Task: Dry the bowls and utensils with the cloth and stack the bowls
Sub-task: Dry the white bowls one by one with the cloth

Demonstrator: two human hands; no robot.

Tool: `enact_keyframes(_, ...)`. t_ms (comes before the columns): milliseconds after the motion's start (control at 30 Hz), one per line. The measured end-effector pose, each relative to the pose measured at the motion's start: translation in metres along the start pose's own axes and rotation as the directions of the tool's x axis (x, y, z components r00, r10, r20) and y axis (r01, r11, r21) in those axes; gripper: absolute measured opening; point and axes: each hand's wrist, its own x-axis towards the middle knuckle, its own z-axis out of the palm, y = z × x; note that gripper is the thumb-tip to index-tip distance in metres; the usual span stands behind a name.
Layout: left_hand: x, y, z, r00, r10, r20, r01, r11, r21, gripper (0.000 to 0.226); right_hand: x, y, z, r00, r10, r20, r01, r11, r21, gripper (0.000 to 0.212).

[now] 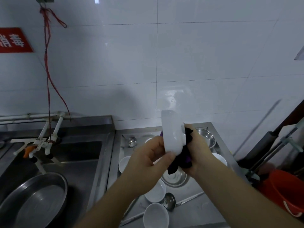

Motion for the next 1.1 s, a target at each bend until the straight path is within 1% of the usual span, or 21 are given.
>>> enact_keyframes(33,0.001,0.002,0.001,1.000,0.003,-0.026,-0.004,1.000,-0.020,0.036,-0.001,0.000,0.001,1.000,-0.004,-0.023,0.004,1.000,-0.001,0.027)
enact_keyframes(67,0.001,0.005,0.002,0.999,0.002,-0.041,-0.002,1.000,0.001,0.040,0.000,0.000,0.001,0.998,-0.017,-0.054,0.017,1.000,-0.002,0.029)
enact_keyframes(133,0.001,0.006,0.003,0.999,0.017,-0.033,-0.011,0.984,0.177,0.041,0.000,0.001,0.001,0.992,-0.082,-0.098,0.081,0.997,-0.013,0.028)
enact_keyframes(167,0.001,0.005,0.003,1.000,0.024,-0.014,-0.019,0.964,0.267,0.036,-0.001,0.002,0.001,0.988,-0.122,-0.096,0.122,0.992,-0.005,0.029)
enact_keyframes(233,0.002,0.002,0.001,1.000,0.009,0.007,-0.010,0.931,0.365,0.020,-0.001,0.002,0.002,0.981,-0.180,-0.070,0.181,0.983,0.015,0.031)
enact_keyframes(267,0.003,0.002,0.000,1.000,-0.004,0.016,-0.003,0.910,0.415,0.017,-0.001,0.003,0.001,0.979,-0.190,-0.070,0.191,0.982,0.010,0.026)
enact_keyframes(300,0.005,0.002,-0.001,1.000,-0.009,0.029,-0.006,0.884,0.468,0.017,-0.002,0.004,0.002,0.978,-0.195,-0.081,0.196,0.981,0.008,0.018)
enact_keyframes(367,0.008,0.002,-0.002,0.998,-0.012,0.059,-0.022,0.833,0.553,0.017,-0.003,0.004,0.000,0.951,-0.266,-0.158,0.262,0.964,-0.050,0.022)
enact_keyframes(400,0.010,0.002,-0.003,0.998,-0.011,0.064,-0.029,0.809,0.587,0.015,-0.002,0.003,-0.001,0.930,-0.316,-0.186,0.305,0.949,-0.086,0.021)
enact_keyframes(467,0.011,-0.001,-0.004,0.997,-0.007,0.076,-0.044,0.758,0.651,0.009,-0.001,0.002,-0.004,0.907,-0.365,-0.210,0.342,0.929,-0.139,0.016)
enact_keyframes(567,0.015,-0.010,-0.006,0.989,-0.056,0.135,-0.067,0.645,0.761,0.015,0.001,0.000,-0.011,0.908,-0.373,-0.193,0.338,0.922,-0.192,0.015)
enact_keyframes(667,0.018,-0.019,-0.008,0.969,-0.099,0.225,-0.137,0.540,0.830,0.022,0.004,-0.005,-0.020,0.939,-0.321,-0.121,0.266,0.905,-0.332,0.042)
enact_keyframes(733,0.019,-0.024,-0.007,0.952,-0.104,0.289,-0.206,0.483,0.851,0.026,0.007,-0.006,-0.027,0.944,-0.307,-0.120,0.233,0.880,-0.413,0.039)
enact_keyframes(767,0.020,-0.027,-0.005,0.948,-0.087,0.307,-0.235,0.461,0.856,0.026,0.009,-0.005,-0.031,0.946,-0.297,-0.133,0.220,0.885,-0.410,0.036)
enact_keyframes(833,0.019,-0.034,-0.001,0.949,-0.003,0.316,-0.284,0.434,0.855,0.021,0.013,-0.002,-0.039,0.947,-0.280,-0.159,0.209,0.911,-0.356,0.035)
enact_keyframes(900,0.019,-0.042,0.001,0.956,0.066,0.285,-0.283,0.450,0.847,0.019,0.018,0.003,-0.046,0.944,-0.272,-0.187,0.215,0.937,-0.276,0.035)
enact_keyframes(933,0.018,-0.045,0.002,0.965,0.079,0.252,-0.258,0.485,0.836,0.021,0.020,0.005,-0.050,0.943,-0.265,-0.201,0.217,0.949,-0.230,0.035)
enact_keyframes(1000,0.018,-0.050,0.004,0.986,0.069,0.153,-0.164,0.597,0.785,0.028,0.023,0.007,-0.060,0.947,-0.222,-0.231,0.195,0.971,-0.138,0.034)
enact_keyframes(1033,0.019,-0.052,0.006,0.995,0.063,0.082,-0.104,0.660,0.744,0.031,0.024,0.008,-0.065,0.950,-0.194,-0.243,0.175,0.980,-0.099,0.036)
enact_keyframes(1100,0.022,-0.060,0.011,0.992,0.061,-0.113,0.023,0.781,0.624,0.029,0.026,0.009,-0.074,0.952,-0.155,-0.265,0.144,0.988,-0.061,0.041)
